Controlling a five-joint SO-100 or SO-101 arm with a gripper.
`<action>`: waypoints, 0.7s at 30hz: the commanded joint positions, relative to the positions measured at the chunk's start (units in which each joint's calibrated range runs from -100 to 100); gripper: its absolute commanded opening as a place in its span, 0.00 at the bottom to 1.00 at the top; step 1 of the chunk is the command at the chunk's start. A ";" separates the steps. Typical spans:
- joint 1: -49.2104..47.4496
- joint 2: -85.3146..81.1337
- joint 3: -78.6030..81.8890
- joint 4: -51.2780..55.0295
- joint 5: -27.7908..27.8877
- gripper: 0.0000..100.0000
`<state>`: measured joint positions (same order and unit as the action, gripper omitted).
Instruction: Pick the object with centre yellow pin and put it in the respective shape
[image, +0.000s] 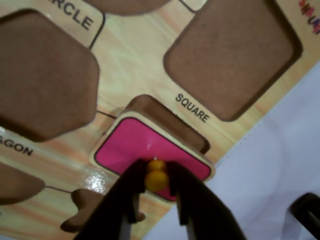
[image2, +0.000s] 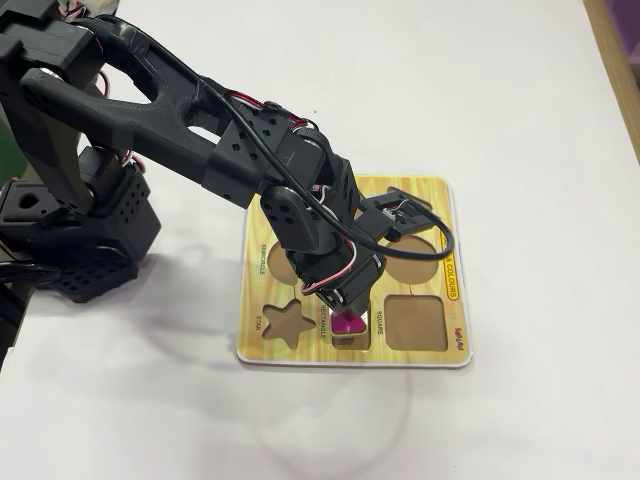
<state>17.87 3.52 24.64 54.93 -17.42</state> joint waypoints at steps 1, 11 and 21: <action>2.15 -0.26 -4.77 -0.56 -0.05 0.01; 3.23 -0.26 -6.47 -1.60 -0.15 0.01; 0.59 -0.26 -6.47 -1.51 -0.36 0.01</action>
<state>19.36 3.52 21.31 53.98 -17.58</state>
